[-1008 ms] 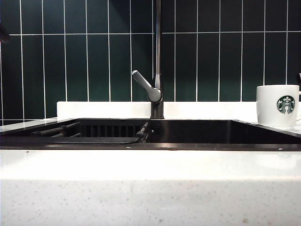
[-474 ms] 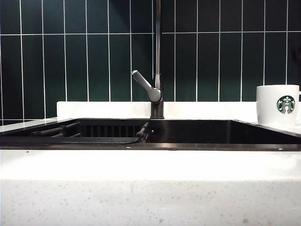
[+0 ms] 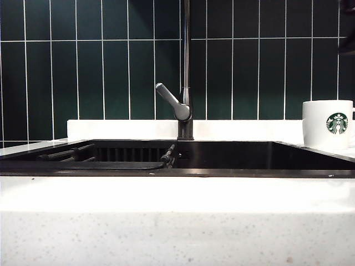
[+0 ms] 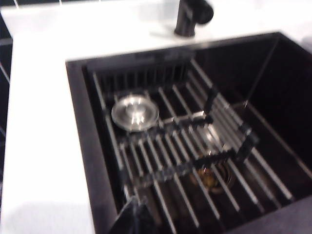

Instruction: Pick up the mug next to the sink, go to the faucet to get some water, pour the water into the sink, and finally put the mug back to its place.

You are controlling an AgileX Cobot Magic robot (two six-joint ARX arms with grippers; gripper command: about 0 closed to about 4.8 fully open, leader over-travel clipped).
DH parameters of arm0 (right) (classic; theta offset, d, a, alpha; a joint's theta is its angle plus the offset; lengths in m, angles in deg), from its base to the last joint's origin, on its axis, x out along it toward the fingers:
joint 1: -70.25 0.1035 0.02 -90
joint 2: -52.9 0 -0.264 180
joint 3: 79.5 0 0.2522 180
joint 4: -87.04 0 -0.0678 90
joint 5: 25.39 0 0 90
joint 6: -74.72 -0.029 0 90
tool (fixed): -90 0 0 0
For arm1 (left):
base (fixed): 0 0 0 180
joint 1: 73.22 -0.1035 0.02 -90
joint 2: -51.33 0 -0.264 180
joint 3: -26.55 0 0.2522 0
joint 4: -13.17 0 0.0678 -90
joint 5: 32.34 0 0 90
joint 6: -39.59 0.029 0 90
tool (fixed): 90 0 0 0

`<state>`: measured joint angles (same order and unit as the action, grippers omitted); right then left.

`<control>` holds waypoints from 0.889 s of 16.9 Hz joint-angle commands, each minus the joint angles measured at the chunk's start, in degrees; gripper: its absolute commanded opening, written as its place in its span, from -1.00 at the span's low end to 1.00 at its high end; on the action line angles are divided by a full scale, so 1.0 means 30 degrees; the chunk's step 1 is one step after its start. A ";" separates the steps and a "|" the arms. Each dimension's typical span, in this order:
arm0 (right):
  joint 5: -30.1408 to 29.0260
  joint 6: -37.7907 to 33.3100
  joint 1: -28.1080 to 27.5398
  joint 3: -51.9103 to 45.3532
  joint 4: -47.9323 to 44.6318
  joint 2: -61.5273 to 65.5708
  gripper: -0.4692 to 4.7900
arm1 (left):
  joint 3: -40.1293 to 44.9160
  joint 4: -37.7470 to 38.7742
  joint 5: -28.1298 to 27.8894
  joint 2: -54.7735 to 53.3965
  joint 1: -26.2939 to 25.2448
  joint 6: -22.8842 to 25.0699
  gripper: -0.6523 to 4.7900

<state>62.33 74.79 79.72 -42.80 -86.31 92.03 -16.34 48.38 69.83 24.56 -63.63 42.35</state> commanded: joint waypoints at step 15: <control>0.3337 0.0051 0.0007 -0.2477 0.4124 -0.8174 -0.83 | 0.5064 -0.4204 -0.2608 0.5297 0.0015 -0.1501 -0.78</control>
<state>71.71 74.95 79.72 -50.08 -74.14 68.23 -1.81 36.45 62.35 39.95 -63.63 38.85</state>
